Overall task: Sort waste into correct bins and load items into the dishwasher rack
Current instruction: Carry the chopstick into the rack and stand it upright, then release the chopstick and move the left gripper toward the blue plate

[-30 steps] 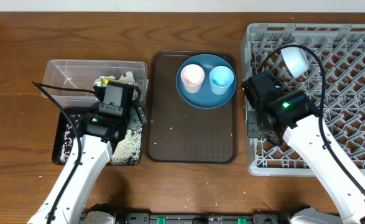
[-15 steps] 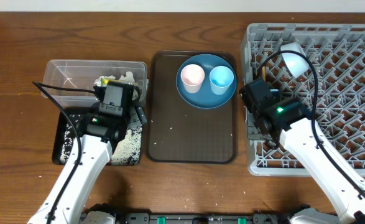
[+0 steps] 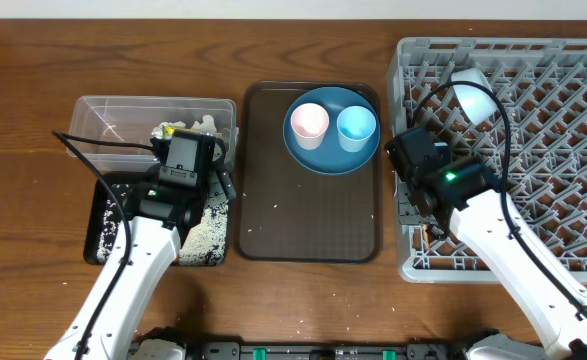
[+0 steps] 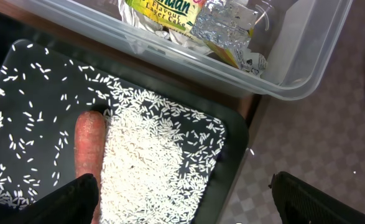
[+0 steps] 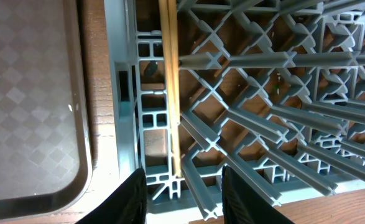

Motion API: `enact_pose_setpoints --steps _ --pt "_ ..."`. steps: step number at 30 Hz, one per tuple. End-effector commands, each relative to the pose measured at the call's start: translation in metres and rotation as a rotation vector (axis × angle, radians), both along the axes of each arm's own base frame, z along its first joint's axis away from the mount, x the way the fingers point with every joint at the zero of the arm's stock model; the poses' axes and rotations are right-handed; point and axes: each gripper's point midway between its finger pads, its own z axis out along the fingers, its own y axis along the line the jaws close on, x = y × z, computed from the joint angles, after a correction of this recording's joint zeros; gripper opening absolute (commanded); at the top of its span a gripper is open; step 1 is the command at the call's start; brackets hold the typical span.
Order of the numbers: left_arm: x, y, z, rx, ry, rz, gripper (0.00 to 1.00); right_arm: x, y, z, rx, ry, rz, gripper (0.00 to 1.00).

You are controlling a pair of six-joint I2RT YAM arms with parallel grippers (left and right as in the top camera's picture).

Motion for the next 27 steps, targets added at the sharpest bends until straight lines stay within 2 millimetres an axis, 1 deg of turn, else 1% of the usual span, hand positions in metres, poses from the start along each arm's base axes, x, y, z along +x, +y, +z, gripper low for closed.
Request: enact_pose_setpoints --steps 1,5,7,10,12,14,15,16,17,19,20,22,23,25,26,27 --pt "0.000 0.006 0.003 0.014 -0.014 0.021 0.91 0.000 -0.005 0.001 -0.016 -0.012 -0.008 0.37" --pt "0.000 0.006 0.003 0.014 -0.014 0.021 0.91 0.004 -0.005 0.002 -0.019 -0.028 -0.010 0.37" --pt "0.000 0.006 0.003 0.014 -0.014 0.021 0.91 0.005 -0.007 0.003 -0.030 -0.036 -0.012 0.40" --pt "0.000 0.006 0.003 0.014 -0.014 0.021 0.91 0.006 -0.009 0.004 -0.041 -0.042 -0.014 0.40" --pt "-0.001 0.005 0.003 0.013 -0.011 0.020 0.91 0.005 -0.008 0.004 -0.036 -0.039 -0.013 0.45" --pt "-0.003 0.006 0.001 0.014 0.000 0.019 0.91 0.004 -0.004 0.002 -0.012 -0.027 -0.008 0.68" --pt "-0.004 0.006 0.001 0.016 0.006 0.019 0.91 0.002 0.000 0.001 0.011 -0.016 -0.004 0.77" --pt "-0.006 0.006 0.000 0.017 0.013 0.019 0.91 0.000 0.004 -0.001 0.036 -0.001 0.001 0.84" --pt "-0.007 0.006 0.000 0.019 0.016 0.019 0.91 -0.002 0.006 -0.002 0.046 0.010 0.003 0.86" --pt "-0.007 0.007 0.000 0.019 0.016 0.019 0.91 -0.007 0.008 -0.003 0.060 0.031 0.005 0.88" --pt "-0.007 0.007 0.000 0.019 0.016 0.019 0.91 -0.009 0.010 -0.004 0.072 0.043 0.007 0.86" --pt "-0.007 0.005 -0.001 0.010 0.019 0.014 0.91 -0.016 0.015 -0.004 0.111 0.070 0.014 0.84" --pt "-0.009 0.000 -0.002 -0.017 0.031 0.001 0.91 -0.018 0.017 -0.002 0.122 0.074 0.025 0.83" --pt "-0.013 -0.014 -0.005 -0.090 0.058 -0.036 0.91 -0.021 0.017 0.005 0.134 0.059 0.059 0.77" --pt "-0.014 -0.024 -0.006 -0.133 0.067 -0.076 0.91 -0.022 0.017 0.011 0.140 0.043 0.069 0.77" --pt "-0.016 -0.039 -0.006 -0.192 0.079 -0.160 0.91 -0.023 0.016 0.018 0.150 0.017 0.079 0.77"
